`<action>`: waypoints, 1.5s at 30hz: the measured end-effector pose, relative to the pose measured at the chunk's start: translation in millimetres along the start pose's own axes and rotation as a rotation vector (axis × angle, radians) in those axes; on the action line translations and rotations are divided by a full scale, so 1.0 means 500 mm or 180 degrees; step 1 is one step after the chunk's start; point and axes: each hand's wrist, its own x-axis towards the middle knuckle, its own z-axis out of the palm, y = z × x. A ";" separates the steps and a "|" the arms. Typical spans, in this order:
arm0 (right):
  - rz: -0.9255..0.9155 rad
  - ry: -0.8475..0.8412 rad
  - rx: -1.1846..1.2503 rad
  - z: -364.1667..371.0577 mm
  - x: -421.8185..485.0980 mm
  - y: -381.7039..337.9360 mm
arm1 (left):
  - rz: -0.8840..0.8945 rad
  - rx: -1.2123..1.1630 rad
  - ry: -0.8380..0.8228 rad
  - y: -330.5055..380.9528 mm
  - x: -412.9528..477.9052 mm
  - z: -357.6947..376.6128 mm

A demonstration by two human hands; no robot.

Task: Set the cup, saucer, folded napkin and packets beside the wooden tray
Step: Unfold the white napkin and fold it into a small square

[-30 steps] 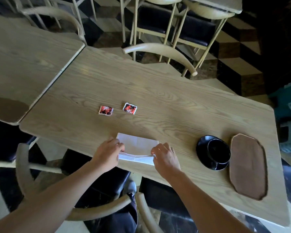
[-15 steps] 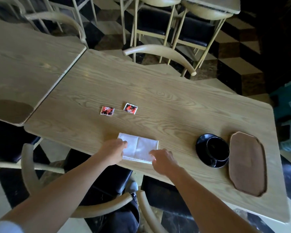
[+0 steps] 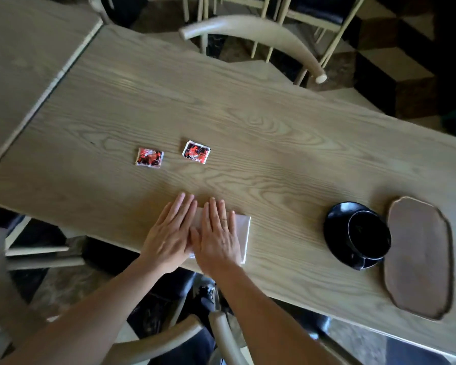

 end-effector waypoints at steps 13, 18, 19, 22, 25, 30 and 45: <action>0.0718 0.0424 -0.0252 0.017 -0.066 0.107 | -0.0157 -0.0063 -0.0029 -0.002 -0.001 -0.003; 0.0644 0.0435 -0.0266 0.015 -0.064 0.108 | -0.0196 -0.0046 -0.0028 -0.001 -0.001 -0.004; 0.0631 0.0411 -0.0274 0.014 -0.064 0.109 | -0.0215 -0.0016 -0.0074 0.001 0.000 -0.006; 0.0651 0.0199 -0.0238 0.001 -0.065 0.106 | -0.0300 -0.0064 -0.0387 0.006 0.007 -0.019; 0.0644 -0.0190 -0.0291 -0.033 -0.059 0.097 | -0.0366 -0.0283 -0.0662 0.000 0.016 -0.045; 0.0767 0.0093 -0.0094 -0.093 -0.051 0.098 | -0.0777 -0.0656 -0.0480 -0.014 0.015 -0.091; 0.1196 0.0014 0.0707 -0.102 -0.035 0.115 | -0.2248 -0.3135 -0.1424 0.012 -0.043 -0.118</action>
